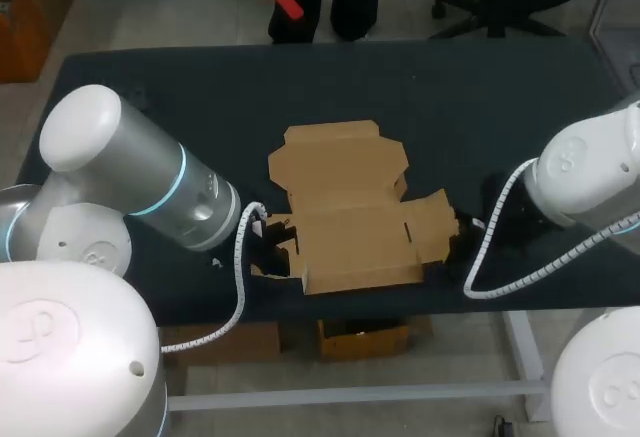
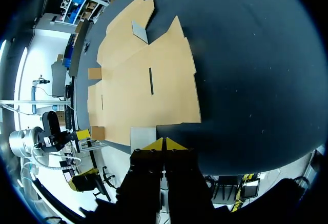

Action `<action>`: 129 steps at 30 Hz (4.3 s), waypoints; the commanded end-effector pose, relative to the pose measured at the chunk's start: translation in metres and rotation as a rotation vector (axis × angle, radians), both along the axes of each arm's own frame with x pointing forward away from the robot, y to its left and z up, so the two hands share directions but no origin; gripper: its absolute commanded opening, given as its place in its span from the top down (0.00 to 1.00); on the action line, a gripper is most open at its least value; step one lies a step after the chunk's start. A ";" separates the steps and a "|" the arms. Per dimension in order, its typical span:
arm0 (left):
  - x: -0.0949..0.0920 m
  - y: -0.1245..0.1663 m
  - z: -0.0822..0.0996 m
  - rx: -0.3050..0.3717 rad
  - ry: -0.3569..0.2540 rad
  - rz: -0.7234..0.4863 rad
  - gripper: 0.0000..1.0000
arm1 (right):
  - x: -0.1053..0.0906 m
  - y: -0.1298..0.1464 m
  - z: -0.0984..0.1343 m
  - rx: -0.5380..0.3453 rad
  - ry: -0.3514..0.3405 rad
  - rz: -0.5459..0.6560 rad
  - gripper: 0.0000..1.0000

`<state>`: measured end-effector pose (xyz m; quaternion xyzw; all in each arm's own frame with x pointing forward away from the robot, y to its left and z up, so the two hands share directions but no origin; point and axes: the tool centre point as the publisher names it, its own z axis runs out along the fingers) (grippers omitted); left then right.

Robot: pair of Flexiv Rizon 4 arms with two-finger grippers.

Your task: Assemble the packaging by folding the flat box into shape, placing the metal phone stand inside, and closing the box properly

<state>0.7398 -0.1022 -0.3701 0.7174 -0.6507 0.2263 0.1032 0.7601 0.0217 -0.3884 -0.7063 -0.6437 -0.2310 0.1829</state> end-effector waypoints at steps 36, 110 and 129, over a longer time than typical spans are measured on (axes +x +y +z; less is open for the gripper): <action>0.012 0.090 0.062 -0.024 -0.020 -0.034 0.00 | 0.040 -0.115 0.052 0.247 0.084 -0.199 0.00; 0.141 0.094 0.079 -0.063 -0.103 -0.283 0.00 | 0.183 -0.062 0.068 0.327 0.029 0.075 0.00; 0.147 0.093 0.080 -0.068 -0.108 -0.291 0.00 | 0.187 -0.059 0.066 0.325 0.052 0.061 0.00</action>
